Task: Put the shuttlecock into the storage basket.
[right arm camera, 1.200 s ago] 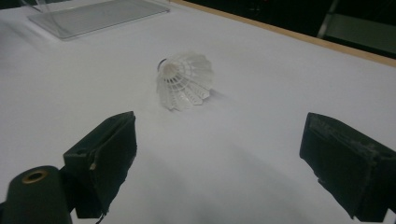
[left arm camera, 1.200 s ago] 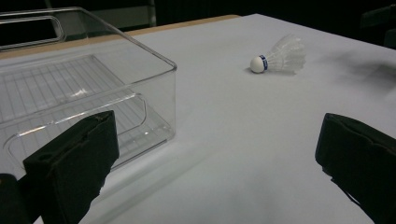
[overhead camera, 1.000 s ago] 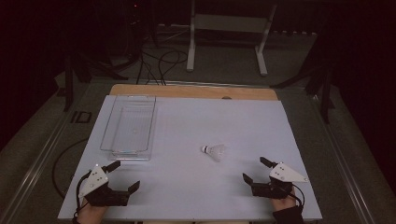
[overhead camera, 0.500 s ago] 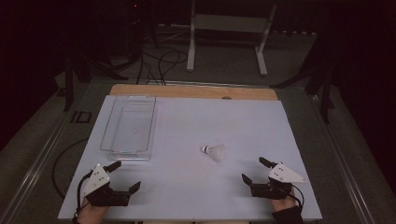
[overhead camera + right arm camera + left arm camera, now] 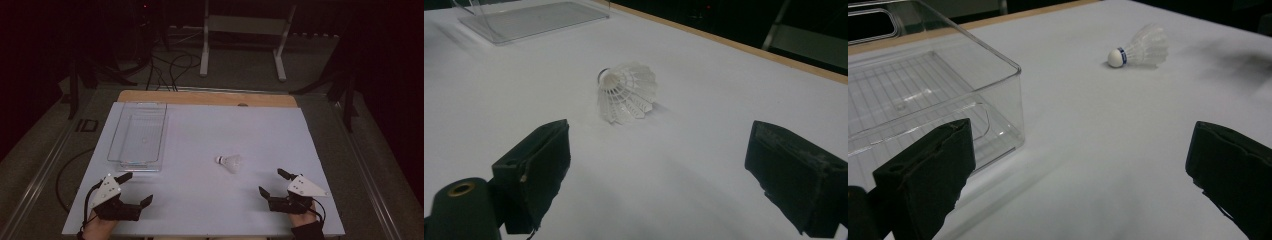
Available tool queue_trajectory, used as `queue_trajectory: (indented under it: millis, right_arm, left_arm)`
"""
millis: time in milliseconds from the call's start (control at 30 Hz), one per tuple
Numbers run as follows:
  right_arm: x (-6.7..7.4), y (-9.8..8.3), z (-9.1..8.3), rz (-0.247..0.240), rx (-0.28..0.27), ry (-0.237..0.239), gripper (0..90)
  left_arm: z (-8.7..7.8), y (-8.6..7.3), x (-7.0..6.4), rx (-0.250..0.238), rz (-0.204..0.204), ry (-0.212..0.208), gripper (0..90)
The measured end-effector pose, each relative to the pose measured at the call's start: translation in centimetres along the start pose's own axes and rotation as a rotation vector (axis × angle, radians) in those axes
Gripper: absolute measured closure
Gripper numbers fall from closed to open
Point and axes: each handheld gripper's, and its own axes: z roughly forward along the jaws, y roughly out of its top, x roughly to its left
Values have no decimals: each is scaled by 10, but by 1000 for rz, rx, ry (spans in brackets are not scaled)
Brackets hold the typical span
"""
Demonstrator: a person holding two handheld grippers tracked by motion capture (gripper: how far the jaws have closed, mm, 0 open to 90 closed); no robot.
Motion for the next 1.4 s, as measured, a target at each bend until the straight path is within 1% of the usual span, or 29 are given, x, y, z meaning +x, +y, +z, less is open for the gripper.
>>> queue_trajectory:
  millis: [67,333,400,467,500,567,600,633,700,733,767,900,967,1033,1067,1100,1200,1233,1267,1300,1367,1400]
  right_arm:
    - [0,0,0,4,2,-2,112]
    - [1,-1,0,7,5,-1,112]
    - [1,-1,0,5,4,-1,112]
    - [1,0,0,6,4,-2,112]
    - [1,0,0,6,4,-4,112]
    - [1,0,0,6,4,-4,112]
    - [1,0,0,6,4,-4,112]
    - [1,0,0,6,5,-4,112]
    - [1,0,0,5,5,-3,112]
    - [1,0,0,6,6,-4,112]
    - [1,0,0,6,6,-4,112]
    - [1,0,0,5,5,-3,113]
    - [1,0,0,6,6,-2,113]
    - [1,0,0,4,7,-3,113]
    - [1,0,0,3,6,-4,113]
    - [1,0,0,3,6,-4,113]
    - [1,0,-1,6,7,-3,112]
    - [1,0,-1,4,7,-4,113]
    - [1,0,-1,3,4,-2,113]
    - [1,0,-1,3,2,0,113]
    - [1,0,-1,1,2,-2,113]
    - [0,0,-1,1,2,-2,113]
  left_arm:
    - [0,2,0,0,-9,-5,3]
    - [-2,13,-2,17,16,-4,3]
    - [-2,19,-3,35,22,-13,3]
    - [-2,22,-5,46,32,-12,3]
    - [-1,23,-5,54,30,-20,3]
    - [-1,23,-5,54,30,-20,3]
    - [0,29,-7,72,21,-23,3]
    - [0,31,-7,81,20,-26,3]
    - [1,34,-8,81,27,-31,3]
    - [1,35,-8,87,29,-37,3]
    - [2,37,-9,93,31,-33,3]
    - [5,43,-13,126,60,-40,3]
    - [6,46,-13,143,74,-34,3]
    - [7,47,-14,150,76,-37,3]
    - [8,49,-14,156,76,-31,3]
    - [8,50,-13,159,69,-39,3]
    - [9,52,-14,171,77,-41,3]
    - [10,54,-16,182,92,-57,3]
    - [11,55,-17,185,94,-65,3]
    - [12,56,-18,190,108,-76,3]
    - [14,57,-19,204,125,-80,3]
    - [15,58,-19,212,134,-90,3]
